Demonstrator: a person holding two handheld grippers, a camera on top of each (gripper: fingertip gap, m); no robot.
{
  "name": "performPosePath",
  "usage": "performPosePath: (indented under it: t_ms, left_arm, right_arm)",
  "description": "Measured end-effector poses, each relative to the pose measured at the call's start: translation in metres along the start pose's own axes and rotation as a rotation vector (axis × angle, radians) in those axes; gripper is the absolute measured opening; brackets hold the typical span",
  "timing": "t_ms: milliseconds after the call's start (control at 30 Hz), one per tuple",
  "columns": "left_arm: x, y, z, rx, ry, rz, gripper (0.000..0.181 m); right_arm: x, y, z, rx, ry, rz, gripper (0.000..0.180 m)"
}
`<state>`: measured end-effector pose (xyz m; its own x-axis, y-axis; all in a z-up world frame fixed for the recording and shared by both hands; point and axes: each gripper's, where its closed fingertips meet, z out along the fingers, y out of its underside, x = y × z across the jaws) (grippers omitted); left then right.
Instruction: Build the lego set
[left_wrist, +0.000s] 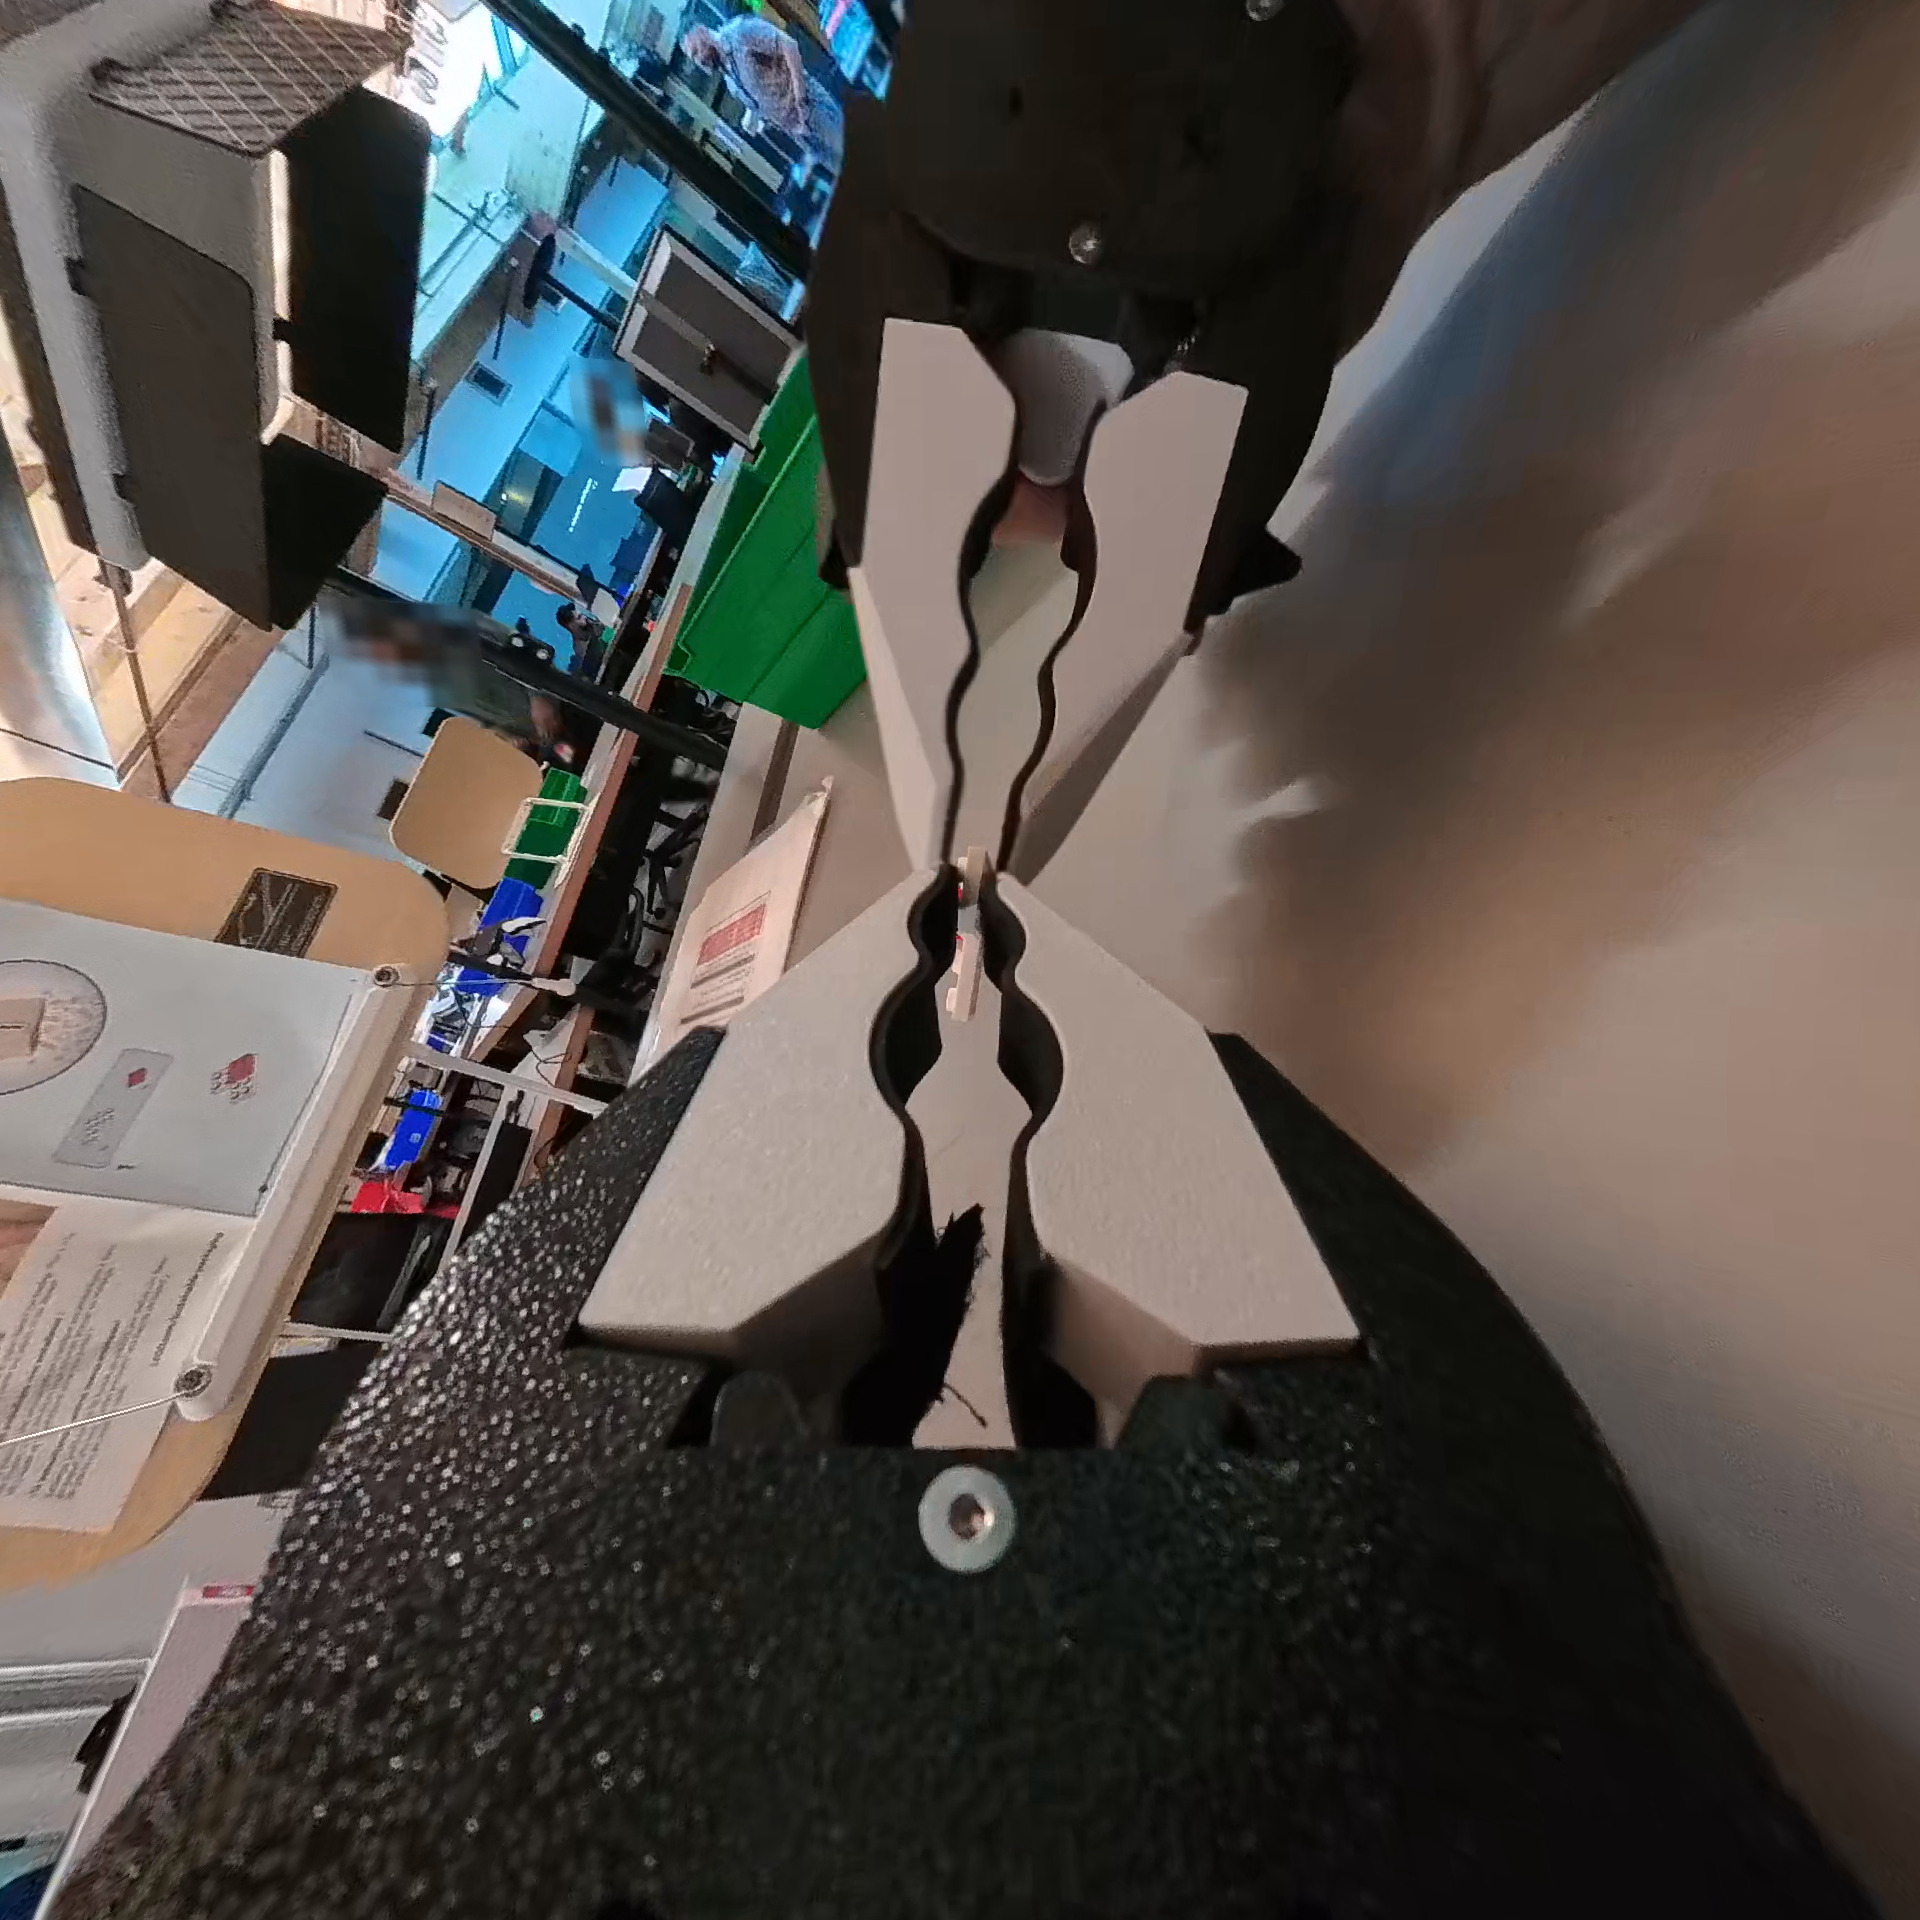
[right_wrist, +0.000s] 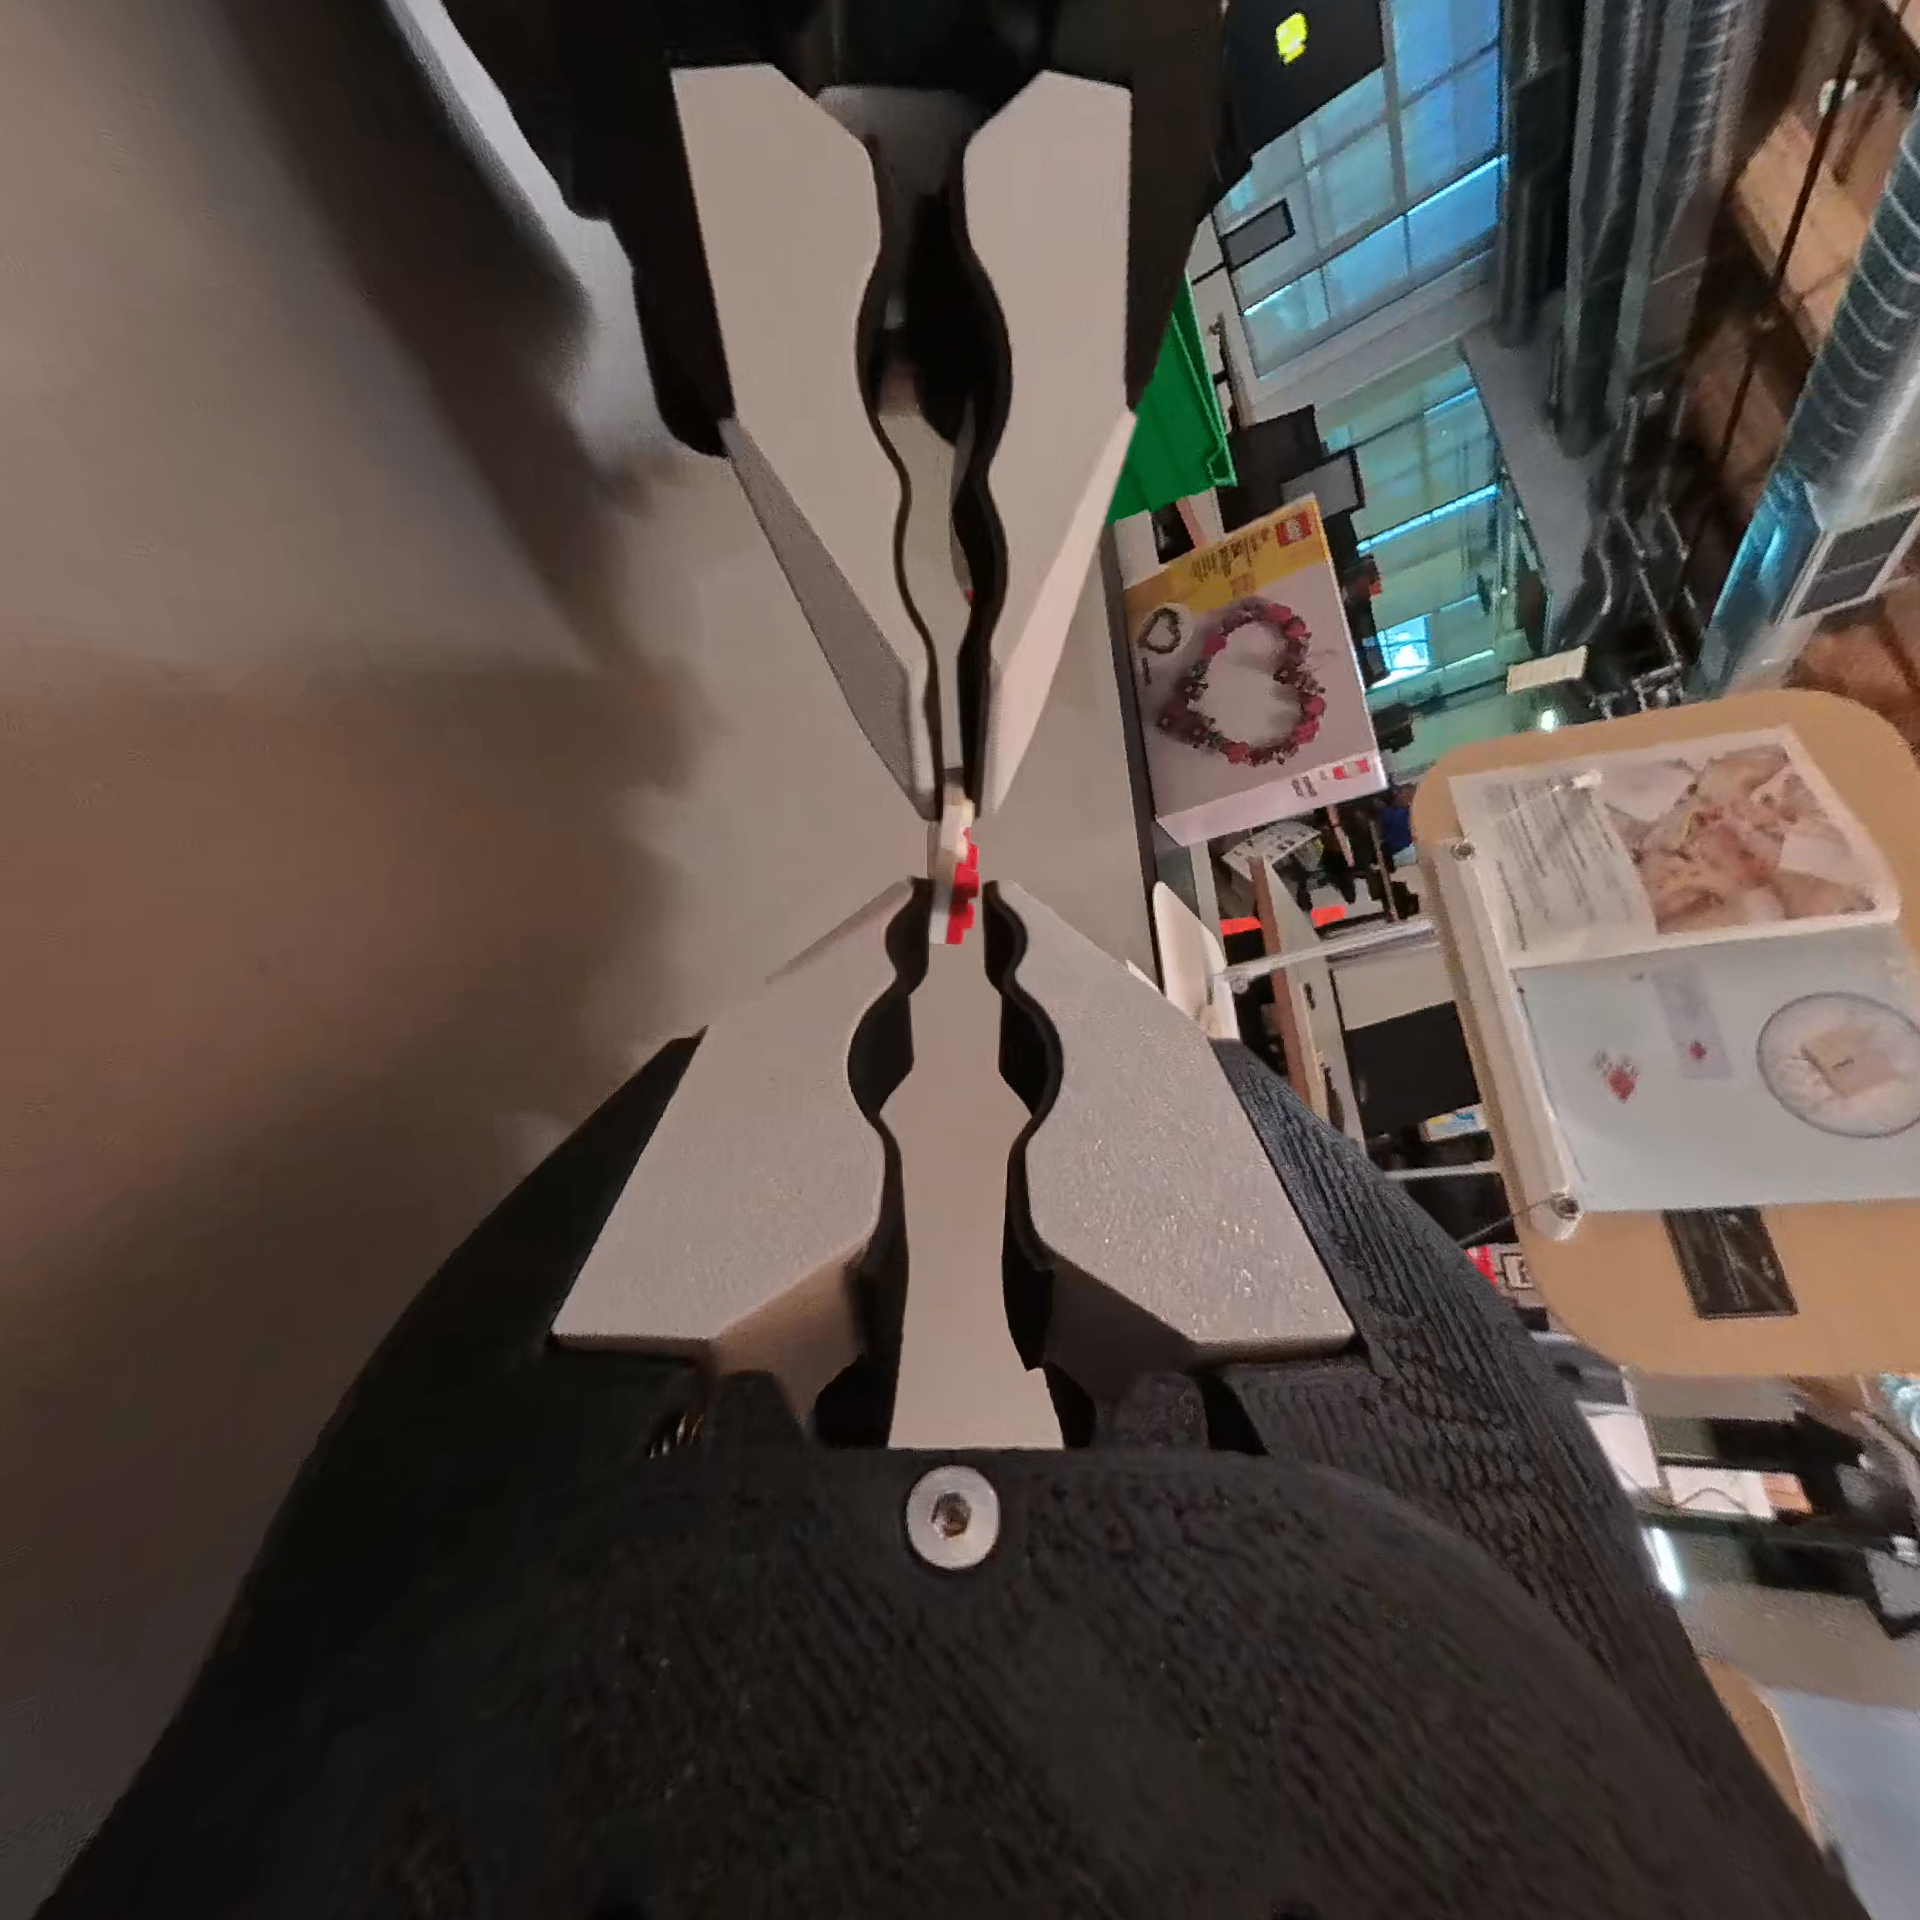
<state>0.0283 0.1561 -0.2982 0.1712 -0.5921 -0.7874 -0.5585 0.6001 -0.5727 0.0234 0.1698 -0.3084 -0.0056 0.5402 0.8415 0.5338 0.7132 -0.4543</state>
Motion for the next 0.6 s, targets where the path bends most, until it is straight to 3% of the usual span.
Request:
performPosePath:
  t_ms: [167,267,367,467,600]
  left_arm:
    - [-0.004,-0.001,-0.002,0.044,-0.023,-0.089,0.006]
    - [-0.006,0.014,-0.001,-0.009,0.01,-0.264,0.049]
    - [-0.022,0.024,-0.008,0.006,-0.029,-0.46,0.07]
    - [-0.037,0.032,-0.015,0.018,-0.079,-0.548,0.071]
    - [-0.028,0.039,-0.013,-0.04,-0.015,-0.552,0.07]
  right_arm:
    - [0.003,-0.003,-0.001,0.011,0.029,-0.019,0.006]
    - [0.003,0.015,0.003,-0.076,0.052,-0.076,0.006]
    - [-0.008,0.032,0.009,-0.174,0.02,-0.176,0.006]
    - [-0.021,0.035,0.014,-0.205,-0.043,-0.223,0.006]
    - [-0.029,0.035,0.016,-0.229,-0.09,-0.249,0.007]
